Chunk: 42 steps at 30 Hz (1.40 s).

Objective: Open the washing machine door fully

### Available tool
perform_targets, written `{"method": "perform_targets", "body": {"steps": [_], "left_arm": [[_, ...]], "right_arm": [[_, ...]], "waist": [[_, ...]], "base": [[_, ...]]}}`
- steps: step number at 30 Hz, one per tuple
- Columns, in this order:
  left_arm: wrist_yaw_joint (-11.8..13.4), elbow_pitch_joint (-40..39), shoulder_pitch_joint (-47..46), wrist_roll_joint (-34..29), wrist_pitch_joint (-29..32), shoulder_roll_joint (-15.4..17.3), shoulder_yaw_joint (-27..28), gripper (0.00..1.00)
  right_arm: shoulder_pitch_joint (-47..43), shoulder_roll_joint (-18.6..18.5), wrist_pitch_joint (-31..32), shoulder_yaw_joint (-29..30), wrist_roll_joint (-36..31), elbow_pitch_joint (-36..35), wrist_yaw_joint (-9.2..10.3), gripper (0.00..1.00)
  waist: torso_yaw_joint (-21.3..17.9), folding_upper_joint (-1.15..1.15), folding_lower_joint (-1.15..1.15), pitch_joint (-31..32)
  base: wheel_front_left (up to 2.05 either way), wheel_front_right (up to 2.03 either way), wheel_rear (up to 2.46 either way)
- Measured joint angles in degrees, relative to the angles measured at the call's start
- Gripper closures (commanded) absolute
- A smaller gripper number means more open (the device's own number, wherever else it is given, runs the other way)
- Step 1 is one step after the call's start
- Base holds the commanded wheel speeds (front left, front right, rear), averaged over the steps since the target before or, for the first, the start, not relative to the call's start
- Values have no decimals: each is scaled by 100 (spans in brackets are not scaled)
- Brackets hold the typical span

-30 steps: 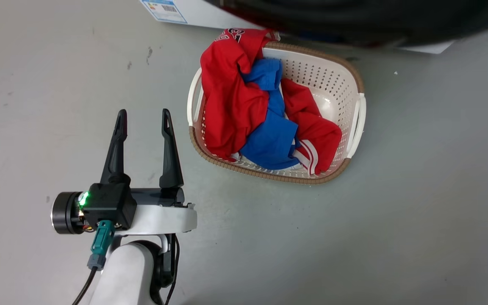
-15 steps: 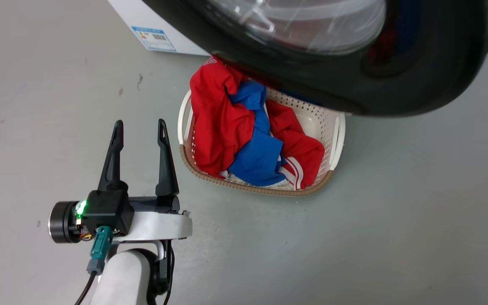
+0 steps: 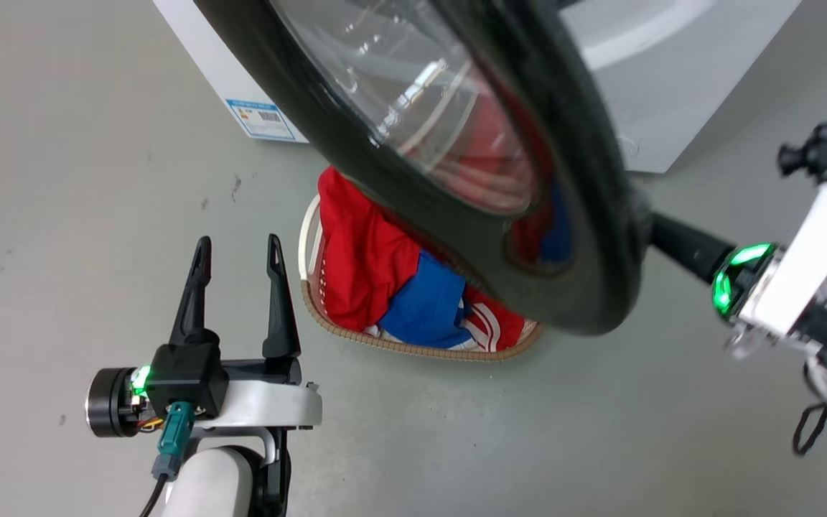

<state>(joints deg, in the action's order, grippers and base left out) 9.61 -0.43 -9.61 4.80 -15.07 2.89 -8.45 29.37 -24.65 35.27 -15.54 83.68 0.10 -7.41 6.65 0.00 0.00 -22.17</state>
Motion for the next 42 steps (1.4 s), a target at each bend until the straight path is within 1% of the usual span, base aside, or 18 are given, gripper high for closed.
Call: {"method": "perform_targets", "body": {"steps": [6,13,22,30,36,40,42], "left_arm": [[-2,20,99,-19,0,0,2,0],[-36,57,241,-60,0,0,18,0],[-60,70,353,-77,0,0,37,0],[-96,70,408,-104,0,0,51,0],[-96,76,461,-112,0,0,74,0],[-97,86,527,-145,0,0,118,0],[-102,97,582,-153,0,-1,126,0]], "right_arm": [[-573,113,-181,-292,49,-346,1,100],[-1065,382,-386,-809,87,-593,1,100],[-1269,661,-598,-1459,48,-642,9,100],[-1263,890,-710,-2009,47,-500,8,100],[-1265,982,-913,-2229,130,-348,2,100],[-1303,991,-1155,-2235,188,-281,2,100],[-1356,989,-1360,-2148,230,-283,1,100]], "waist": [[26,0,0,231],[47,0,0,475],[109,0,0,672],[171,0,0,742],[175,0,0,820],[136,0,0,916],[111,0,0,982]], "base": [[0,0,0],[0,0,0],[0,0,0],[0,0,0],[0,0,0],[0,0,0],[0,0,0]]}}
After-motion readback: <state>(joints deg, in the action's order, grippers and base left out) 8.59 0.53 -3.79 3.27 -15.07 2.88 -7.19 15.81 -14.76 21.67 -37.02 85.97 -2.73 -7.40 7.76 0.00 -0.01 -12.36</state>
